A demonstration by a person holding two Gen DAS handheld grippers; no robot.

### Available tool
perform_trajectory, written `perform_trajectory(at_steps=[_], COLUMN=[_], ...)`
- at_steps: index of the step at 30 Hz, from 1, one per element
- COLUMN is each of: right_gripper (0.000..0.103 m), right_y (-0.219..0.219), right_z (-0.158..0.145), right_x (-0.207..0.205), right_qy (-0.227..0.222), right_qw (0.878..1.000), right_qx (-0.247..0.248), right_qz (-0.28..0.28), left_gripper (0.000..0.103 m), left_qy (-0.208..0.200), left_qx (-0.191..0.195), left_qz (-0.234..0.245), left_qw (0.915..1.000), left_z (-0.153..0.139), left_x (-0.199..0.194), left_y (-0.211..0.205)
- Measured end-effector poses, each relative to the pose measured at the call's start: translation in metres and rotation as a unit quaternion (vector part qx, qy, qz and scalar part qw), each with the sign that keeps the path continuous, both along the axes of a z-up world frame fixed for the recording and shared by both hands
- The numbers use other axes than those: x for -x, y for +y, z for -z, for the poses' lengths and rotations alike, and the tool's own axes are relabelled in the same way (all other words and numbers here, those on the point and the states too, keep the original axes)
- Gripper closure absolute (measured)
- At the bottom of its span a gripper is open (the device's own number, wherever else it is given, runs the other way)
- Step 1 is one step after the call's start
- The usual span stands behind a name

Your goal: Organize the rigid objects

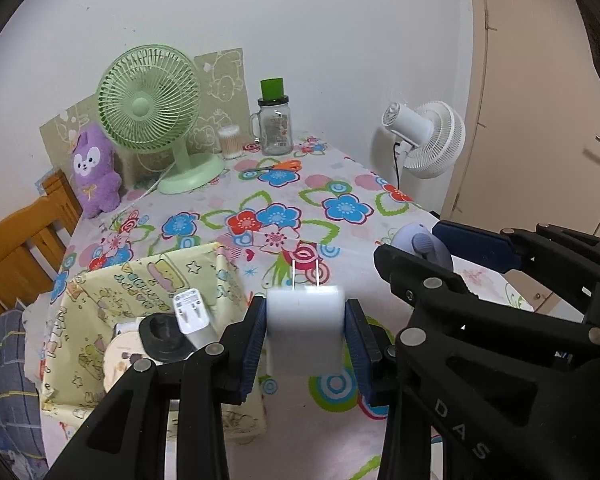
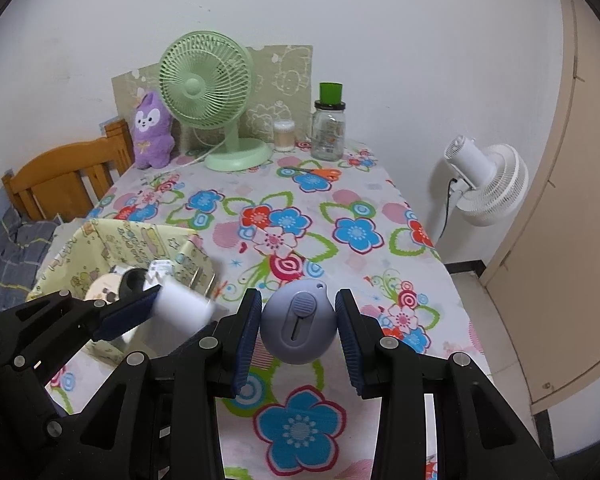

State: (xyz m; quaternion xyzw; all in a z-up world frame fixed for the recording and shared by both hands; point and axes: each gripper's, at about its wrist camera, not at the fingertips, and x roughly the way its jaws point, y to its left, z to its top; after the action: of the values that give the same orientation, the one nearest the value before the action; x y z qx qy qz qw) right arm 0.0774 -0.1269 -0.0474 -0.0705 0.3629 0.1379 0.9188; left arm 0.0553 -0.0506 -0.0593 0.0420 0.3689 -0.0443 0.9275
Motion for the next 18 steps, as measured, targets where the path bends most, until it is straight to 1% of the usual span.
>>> perform_trajectory(at_steps=[11,18], right_gripper=[0.062,0.062], right_y=[0.021,0.027], right_z=[-0.013,-0.014], right_x=[0.003,-0.002], right_qy=[-0.012,-0.013], right_qw=[1.000,1.000], right_qx=[-0.009,-0.008], right_qz=[-0.016,-0.020], left_gripper=[0.063,0.063], left_qy=[-0.019,-0.019], left_qx=[0.002,0.006], left_qz=[-0.009,-0.012], left_qw=[0.9998,0.9997], left_z=[-0.014,-0.015], left_x=[0.004,0.002], left_y=[0.020,0.026])
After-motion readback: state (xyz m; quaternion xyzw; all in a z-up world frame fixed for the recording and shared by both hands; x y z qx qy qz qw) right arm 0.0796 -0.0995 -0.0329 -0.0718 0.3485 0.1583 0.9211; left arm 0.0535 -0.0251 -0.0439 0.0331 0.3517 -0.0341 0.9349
